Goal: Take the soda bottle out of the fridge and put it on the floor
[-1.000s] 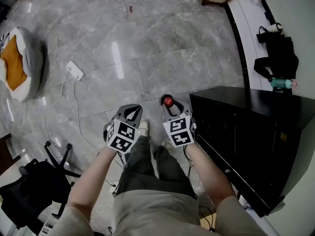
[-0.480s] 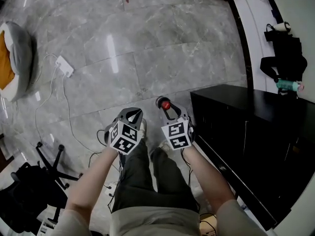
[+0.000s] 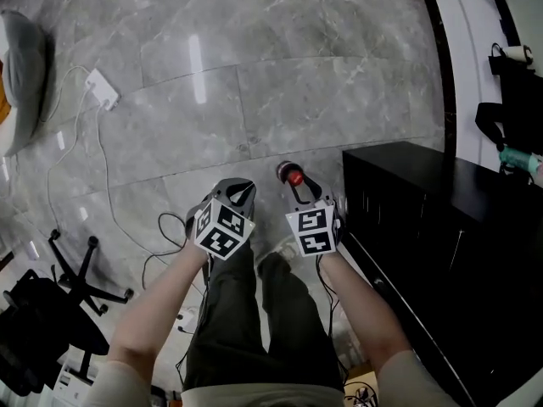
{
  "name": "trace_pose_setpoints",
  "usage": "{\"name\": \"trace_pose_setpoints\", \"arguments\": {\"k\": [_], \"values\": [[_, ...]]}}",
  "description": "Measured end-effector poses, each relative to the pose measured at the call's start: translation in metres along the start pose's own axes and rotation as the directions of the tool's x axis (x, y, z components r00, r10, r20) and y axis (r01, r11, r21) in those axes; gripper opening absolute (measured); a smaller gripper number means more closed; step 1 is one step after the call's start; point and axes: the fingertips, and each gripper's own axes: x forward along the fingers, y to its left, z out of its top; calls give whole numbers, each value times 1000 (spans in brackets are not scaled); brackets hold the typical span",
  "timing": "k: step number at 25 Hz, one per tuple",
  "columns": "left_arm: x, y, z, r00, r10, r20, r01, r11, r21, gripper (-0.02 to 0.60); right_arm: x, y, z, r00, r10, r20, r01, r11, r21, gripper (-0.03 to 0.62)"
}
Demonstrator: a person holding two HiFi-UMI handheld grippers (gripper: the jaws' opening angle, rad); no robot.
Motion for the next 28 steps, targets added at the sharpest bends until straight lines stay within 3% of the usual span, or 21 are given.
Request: {"name": "trace_pose_setpoints", "arguments": {"k": [19, 28], "values": [[134, 56, -102, 999, 13, -53, -18, 995, -98, 8, 154, -8, -97, 992, -19, -122, 19, 1000, 3, 110], [195, 61, -147, 995, -21, -98, 5, 986, -168, 8, 206, -12, -135, 986, -6, -164, 22, 995, 95, 112]]}}
